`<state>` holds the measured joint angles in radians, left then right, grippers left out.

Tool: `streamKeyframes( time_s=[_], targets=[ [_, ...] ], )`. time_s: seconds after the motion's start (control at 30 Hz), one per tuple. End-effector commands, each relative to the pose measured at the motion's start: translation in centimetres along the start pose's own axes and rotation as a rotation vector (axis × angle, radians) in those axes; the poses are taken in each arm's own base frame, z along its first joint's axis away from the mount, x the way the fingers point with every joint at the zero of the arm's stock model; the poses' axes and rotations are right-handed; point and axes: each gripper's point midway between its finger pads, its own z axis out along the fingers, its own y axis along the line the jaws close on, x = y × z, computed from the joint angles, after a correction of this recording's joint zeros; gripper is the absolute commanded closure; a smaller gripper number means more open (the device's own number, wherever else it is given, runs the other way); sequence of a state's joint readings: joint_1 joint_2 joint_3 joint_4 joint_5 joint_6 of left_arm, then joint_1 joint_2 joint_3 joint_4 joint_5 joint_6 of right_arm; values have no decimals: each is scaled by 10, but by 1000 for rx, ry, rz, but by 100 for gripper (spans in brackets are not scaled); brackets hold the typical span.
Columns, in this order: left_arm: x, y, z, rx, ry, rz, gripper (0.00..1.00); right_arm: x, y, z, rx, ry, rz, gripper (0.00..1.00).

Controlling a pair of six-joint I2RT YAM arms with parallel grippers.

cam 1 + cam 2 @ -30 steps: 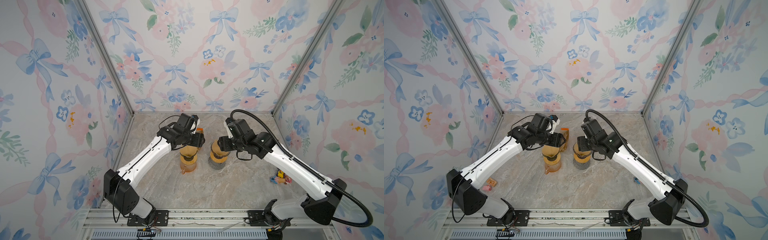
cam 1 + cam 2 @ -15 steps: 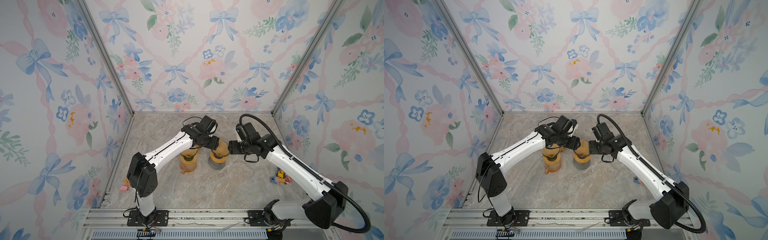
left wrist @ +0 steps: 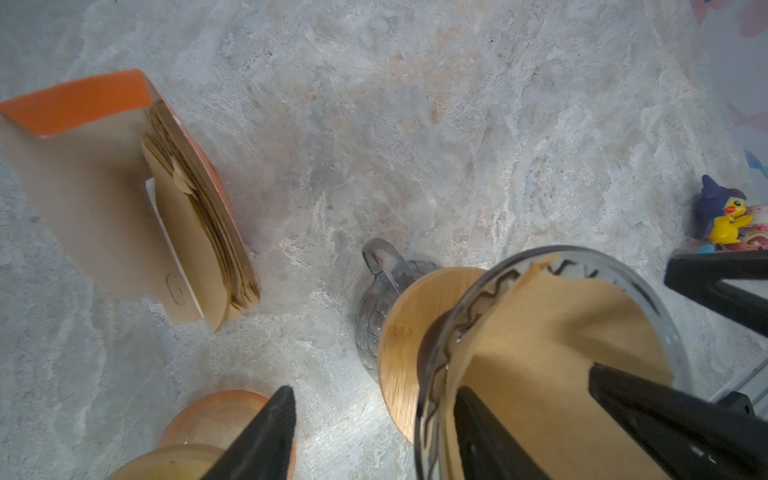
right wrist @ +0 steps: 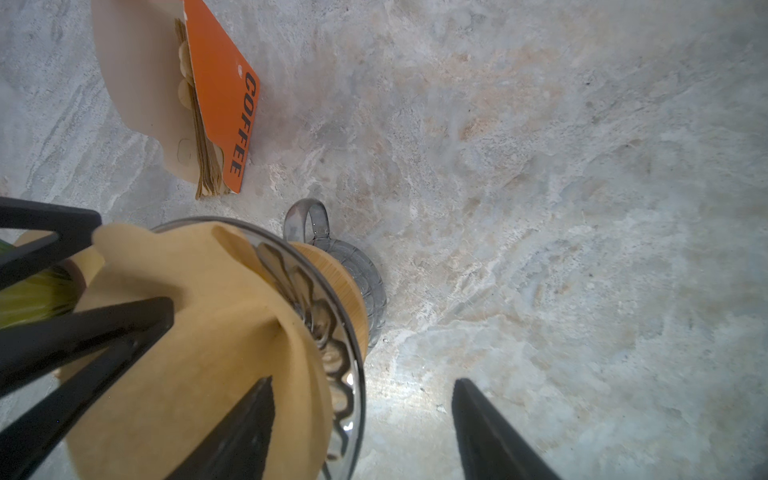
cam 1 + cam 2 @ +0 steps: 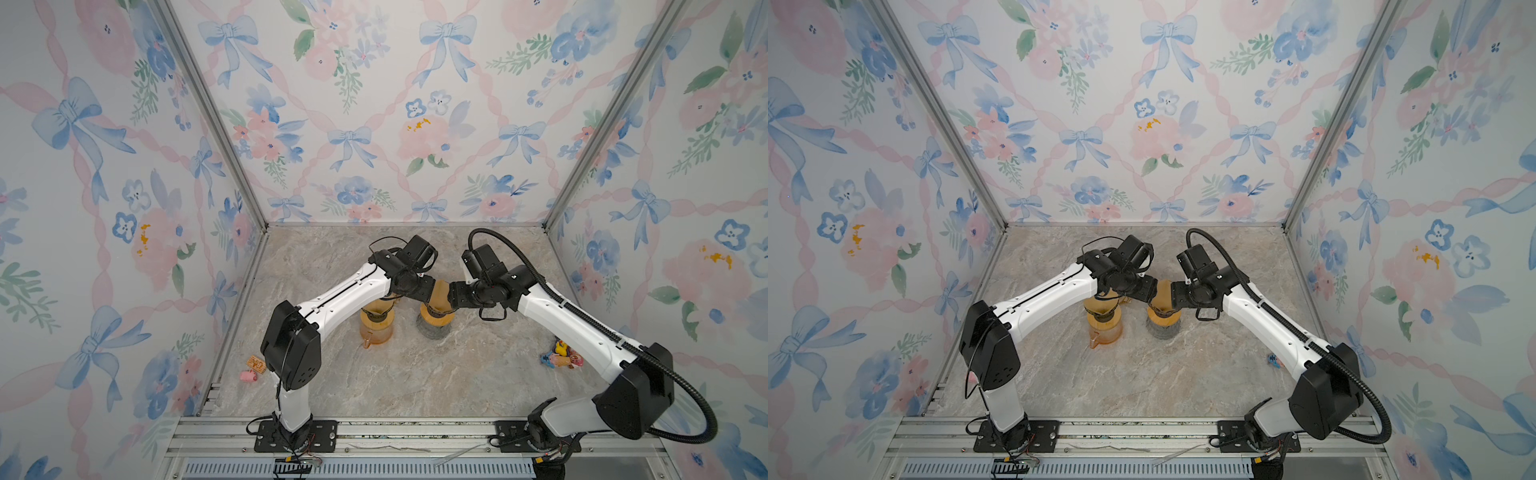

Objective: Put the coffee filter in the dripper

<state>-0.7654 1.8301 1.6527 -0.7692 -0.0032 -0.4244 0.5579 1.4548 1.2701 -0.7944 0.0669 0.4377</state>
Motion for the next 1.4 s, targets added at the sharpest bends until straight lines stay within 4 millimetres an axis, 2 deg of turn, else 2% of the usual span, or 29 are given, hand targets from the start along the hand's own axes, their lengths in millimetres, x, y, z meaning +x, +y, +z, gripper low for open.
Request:
streamKeyframes(
  time_s=[0.0,0.83,1.0,1.23,1.37],
  targets=[
    [2,2,5,-25,20,5,37,2,-3,8,15,15,4,30],
    [8,4,11,-35,45,2,38,6,-14,13,77,42,3,31],
    [8,2,9,-21,46,-2,38,4,-6,8,34,29,7,31],
    [6,-2,6,-1,43,-3,38,-10,4,-11,-27,-36,15,32],
    [6,-4,6,8,44,-5,38,-9,8,-10,-43,-19,11,31]
  ],
)
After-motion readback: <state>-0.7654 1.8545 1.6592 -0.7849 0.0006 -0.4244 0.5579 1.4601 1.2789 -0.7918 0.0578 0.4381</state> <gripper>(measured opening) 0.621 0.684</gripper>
